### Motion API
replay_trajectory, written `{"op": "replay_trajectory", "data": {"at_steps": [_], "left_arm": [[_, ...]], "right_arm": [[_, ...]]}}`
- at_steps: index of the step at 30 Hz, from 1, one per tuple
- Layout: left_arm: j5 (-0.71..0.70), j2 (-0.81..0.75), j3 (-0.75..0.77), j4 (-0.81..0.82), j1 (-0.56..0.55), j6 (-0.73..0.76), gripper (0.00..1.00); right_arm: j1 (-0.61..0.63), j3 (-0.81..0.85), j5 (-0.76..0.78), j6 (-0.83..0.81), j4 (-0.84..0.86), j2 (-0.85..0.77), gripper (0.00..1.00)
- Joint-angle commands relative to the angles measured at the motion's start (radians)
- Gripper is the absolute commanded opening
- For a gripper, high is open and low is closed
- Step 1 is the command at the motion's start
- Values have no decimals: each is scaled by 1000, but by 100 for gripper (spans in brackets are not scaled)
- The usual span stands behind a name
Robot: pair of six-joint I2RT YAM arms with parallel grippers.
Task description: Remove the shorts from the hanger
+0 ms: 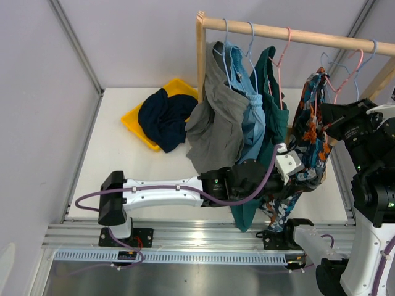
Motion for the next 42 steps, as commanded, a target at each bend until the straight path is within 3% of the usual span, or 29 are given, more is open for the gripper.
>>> {"op": "replay_trajectory", "data": {"at_steps": [1,3,9,13,19,22,26,29,35,38,42], "left_arm": [[-34,0,28,66,0,16,14],[-48,-26,6,75,-3,5,0],[-127,-182,-196,130,-64,3,0],[-209,-273,-400,155,-202,3,0],[-266,-270,-555,153,-360,-97,0],[-249,-241,-600,195,-380,-133,0],[-237,-172,-549,169,-393,-84,0],[-249,-89,-399,88,-431,-6,0],[-362,3,-281,12,-465,37,0],[-424,12,-232,-37,-399,2,0],[-451,44,-106,-202,-200,-69,0]], "right_arm": [[-3,38,-25,19,26,-8,0],[-3,37,-18,18,26,-8,0],[-3,46,17,-13,32,12,0],[-3,66,15,-19,30,38,0],[-3,78,29,-23,26,40,0],[-3,89,32,-28,12,40,0],[-3,100,66,-19,-2,34,0],[-3,110,95,-27,-3,40,0],[-3,124,74,-19,-40,52,0],[-3,129,45,2,-77,25,0],[-3,147,-50,42,-189,-20,0]]}}
